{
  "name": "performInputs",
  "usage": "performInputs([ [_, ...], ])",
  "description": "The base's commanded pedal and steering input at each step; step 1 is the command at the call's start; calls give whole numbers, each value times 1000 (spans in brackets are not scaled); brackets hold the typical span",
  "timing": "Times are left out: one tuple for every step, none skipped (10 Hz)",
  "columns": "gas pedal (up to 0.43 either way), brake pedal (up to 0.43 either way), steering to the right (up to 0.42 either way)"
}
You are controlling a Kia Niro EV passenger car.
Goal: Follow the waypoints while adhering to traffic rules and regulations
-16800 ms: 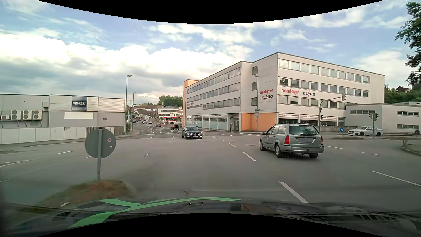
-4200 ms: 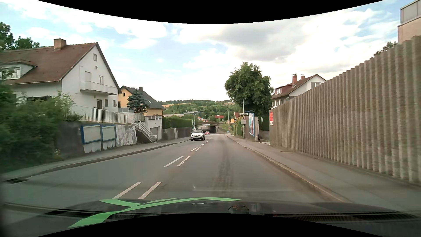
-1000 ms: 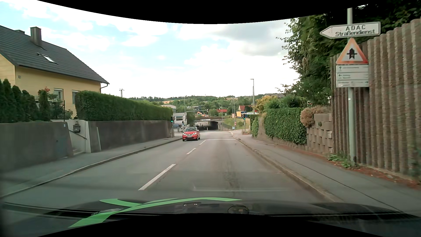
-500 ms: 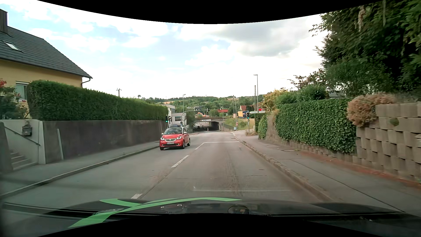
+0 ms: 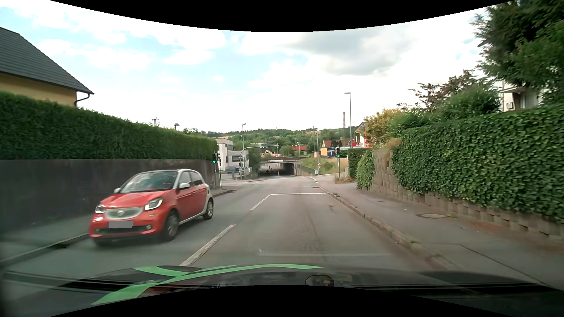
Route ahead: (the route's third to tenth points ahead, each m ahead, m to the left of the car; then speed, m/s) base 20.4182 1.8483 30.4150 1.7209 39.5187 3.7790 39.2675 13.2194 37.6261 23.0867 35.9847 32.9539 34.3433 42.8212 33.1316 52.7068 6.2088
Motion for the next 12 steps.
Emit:
performInputs([
  [0, 165, -8],
  [0, 165, -8],
  [0, 165, -8],
  [0, 171, -8],
  [0, 171, -8],
  [0, 177, -8],
  [0, 183, -8],
  [0, 171, -8],
  [0, 140, -8],
  [0, 134, -8],
  [0, 152, -8],
  [0, 183, -8],
])
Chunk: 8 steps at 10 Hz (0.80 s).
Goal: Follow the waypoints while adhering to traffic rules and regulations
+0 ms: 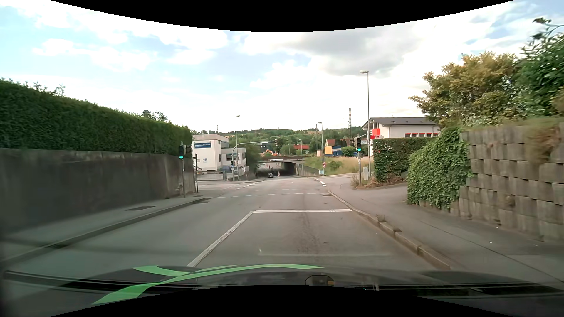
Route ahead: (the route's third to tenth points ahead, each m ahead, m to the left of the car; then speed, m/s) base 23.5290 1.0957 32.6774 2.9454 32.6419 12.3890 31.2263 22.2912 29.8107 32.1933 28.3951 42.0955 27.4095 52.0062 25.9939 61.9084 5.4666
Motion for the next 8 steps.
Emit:
performInputs([
  [0, 213, -8],
  [0, 226, -8],
  [0, 226, -8],
  [0, 207, -8],
  [0, 207, -8],
  [0, 183, -8],
  [0, 177, -8],
  [0, 201, -8],
])
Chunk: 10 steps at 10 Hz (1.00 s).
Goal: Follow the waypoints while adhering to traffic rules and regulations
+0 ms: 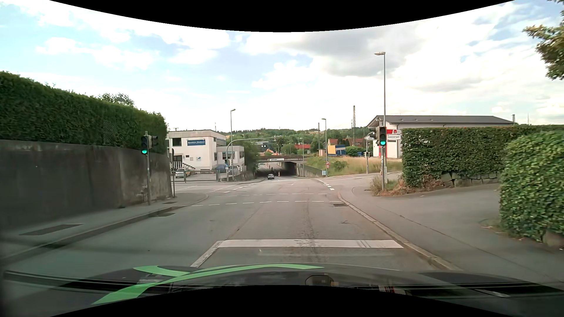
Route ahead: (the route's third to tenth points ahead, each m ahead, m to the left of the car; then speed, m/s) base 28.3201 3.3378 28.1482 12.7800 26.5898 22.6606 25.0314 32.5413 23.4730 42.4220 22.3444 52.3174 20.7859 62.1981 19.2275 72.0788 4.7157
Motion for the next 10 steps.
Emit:
performInputs([
  [0, 232, -7],
  [0, 250, -8],
  [0, 268, -7],
  [0, 280, -7],
  [0, 280, -7],
  [0, 280, -7],
  [0, 280, -7],
  [0, 201, -6],
  [0, 73, -4],
  [0, 6, -2],
])
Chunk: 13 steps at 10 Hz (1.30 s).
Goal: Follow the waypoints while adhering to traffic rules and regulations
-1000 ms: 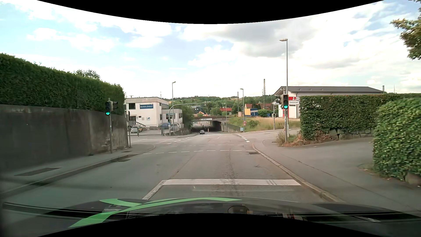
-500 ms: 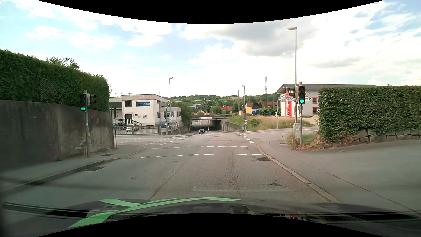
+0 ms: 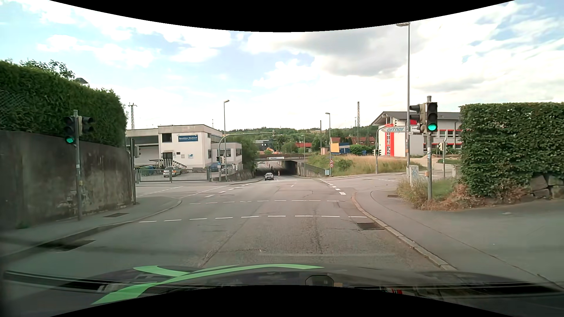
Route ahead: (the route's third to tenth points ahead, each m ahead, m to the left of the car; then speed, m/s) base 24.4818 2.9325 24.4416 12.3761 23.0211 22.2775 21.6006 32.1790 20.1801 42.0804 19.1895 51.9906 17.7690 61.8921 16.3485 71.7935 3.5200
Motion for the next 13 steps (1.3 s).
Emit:
performInputs([
  [0, 0, 0],
  [0, 0, 0],
  [0, 0, 0],
  [0, 0, -2],
  [47, 0, -5],
  [98, 0, -9],
  [220, 0, -12],
  [240, 0, -13],
  [287, 0, -13],
  [299, 0, -13],
  [299, 0, -13],
  [299, 0, -12],
  [287, 0, -12],
])
